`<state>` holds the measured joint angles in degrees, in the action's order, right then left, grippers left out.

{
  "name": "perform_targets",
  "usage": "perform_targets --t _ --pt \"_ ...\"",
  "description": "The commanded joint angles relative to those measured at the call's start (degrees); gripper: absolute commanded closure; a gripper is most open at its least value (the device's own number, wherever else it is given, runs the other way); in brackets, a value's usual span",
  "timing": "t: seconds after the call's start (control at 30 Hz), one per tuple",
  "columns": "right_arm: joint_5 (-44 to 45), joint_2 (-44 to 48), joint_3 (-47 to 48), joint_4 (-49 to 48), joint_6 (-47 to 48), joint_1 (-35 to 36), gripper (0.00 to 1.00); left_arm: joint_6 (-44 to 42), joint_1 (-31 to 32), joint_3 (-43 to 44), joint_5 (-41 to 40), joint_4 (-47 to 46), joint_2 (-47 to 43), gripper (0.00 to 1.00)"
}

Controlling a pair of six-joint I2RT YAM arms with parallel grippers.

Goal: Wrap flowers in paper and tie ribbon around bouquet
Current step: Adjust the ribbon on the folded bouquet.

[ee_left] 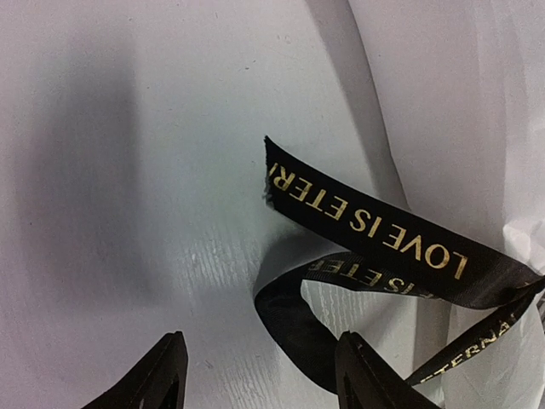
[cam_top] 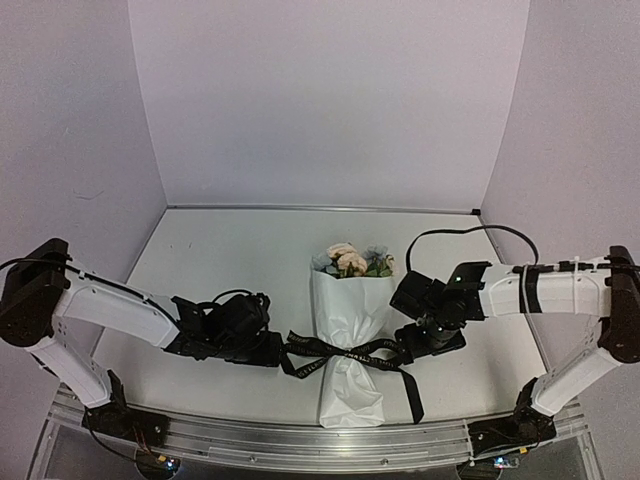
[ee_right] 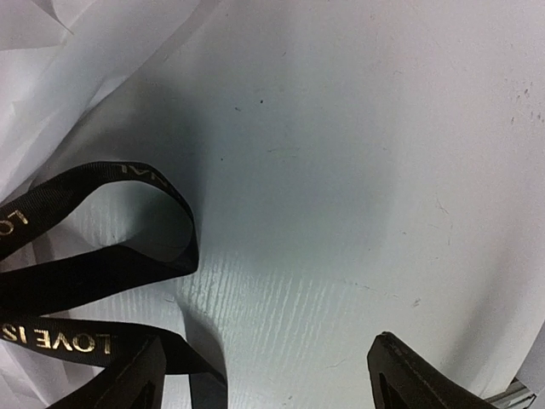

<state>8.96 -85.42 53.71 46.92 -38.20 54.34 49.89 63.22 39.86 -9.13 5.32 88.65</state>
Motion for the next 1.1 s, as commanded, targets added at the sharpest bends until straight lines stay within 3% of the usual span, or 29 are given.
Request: perform_targets --t 0.0,0.43,1.07 --pt "-1.4 -3.3 3.4 -2.4 -0.7 -0.8 0.17 -2.1 0.3 3.4 -0.5 -1.7 2.4 0.39" --pt "-3.4 -10.9 5.7 -6.0 -2.4 -2.2 0.21 -4.0 0.3 6.1 0.0 -1.9 6.9 0.44" --pt "-6.5 -15.0 3.4 -10.2 -7.5 -2.4 0.38 -4.7 0.3 7.6 0.3 -1.9 9.3 0.74"
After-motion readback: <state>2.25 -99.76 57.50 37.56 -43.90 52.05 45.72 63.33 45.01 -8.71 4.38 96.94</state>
